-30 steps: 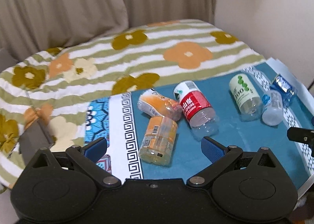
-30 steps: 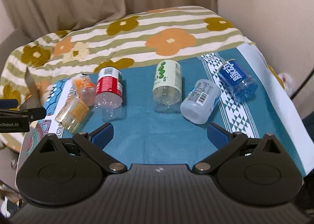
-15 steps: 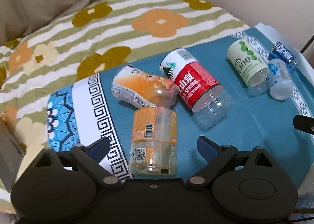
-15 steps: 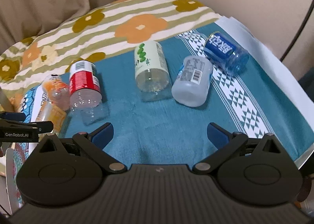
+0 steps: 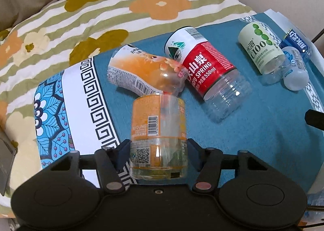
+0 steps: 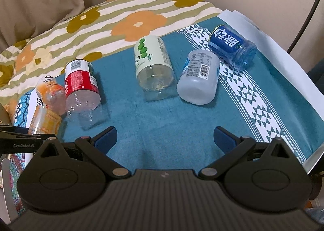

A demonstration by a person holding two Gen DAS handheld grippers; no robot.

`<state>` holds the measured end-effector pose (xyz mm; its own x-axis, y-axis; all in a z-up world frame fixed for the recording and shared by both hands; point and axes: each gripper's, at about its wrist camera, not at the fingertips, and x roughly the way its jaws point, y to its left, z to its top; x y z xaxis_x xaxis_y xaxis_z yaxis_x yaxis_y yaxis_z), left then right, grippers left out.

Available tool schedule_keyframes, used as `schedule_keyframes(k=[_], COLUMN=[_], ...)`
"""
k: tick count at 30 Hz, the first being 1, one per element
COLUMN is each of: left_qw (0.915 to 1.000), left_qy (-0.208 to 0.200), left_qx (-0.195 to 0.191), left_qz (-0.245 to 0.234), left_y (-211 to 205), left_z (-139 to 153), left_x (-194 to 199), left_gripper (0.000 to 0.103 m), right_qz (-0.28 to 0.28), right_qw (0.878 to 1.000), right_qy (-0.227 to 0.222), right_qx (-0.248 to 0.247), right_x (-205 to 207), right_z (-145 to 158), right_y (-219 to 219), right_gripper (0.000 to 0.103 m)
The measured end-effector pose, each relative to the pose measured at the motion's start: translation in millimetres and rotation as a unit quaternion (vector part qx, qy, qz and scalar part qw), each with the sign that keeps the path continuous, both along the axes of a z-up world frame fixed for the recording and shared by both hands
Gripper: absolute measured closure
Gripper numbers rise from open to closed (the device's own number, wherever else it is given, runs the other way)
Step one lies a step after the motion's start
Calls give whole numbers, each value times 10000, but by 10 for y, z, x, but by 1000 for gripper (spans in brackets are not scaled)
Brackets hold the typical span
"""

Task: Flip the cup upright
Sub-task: 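Rotate the cup upright with the left tool, set it down, open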

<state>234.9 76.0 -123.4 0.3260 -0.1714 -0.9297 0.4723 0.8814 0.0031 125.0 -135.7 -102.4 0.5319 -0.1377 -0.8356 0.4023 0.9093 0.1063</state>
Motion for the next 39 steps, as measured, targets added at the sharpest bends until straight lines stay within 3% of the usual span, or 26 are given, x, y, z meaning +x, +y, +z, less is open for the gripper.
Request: schedule_keyframes(k=[14, 26, 39], left_qw=[9987, 9935, 9850], left_qy=[-218, -364, -154], left_qx=[-79, -324, -573], left_qz=[444, 1033, 1621], left_y=[-34, -549, -1320], left_z=[261, 519, 208], left_x=[-319, -898, -1226], left_gripper=[40, 40, 40], right_qz=[407, 1149, 2170], right_qw=[9991, 9932, 9757], right_qy=[-134, -174, -189], right_qx=[-74, -92, -232], right_x=[-75, -272, -437], right_z=[190, 379, 241], right_y=[-141, -590, -1119], right_gripper=[0, 0, 0])
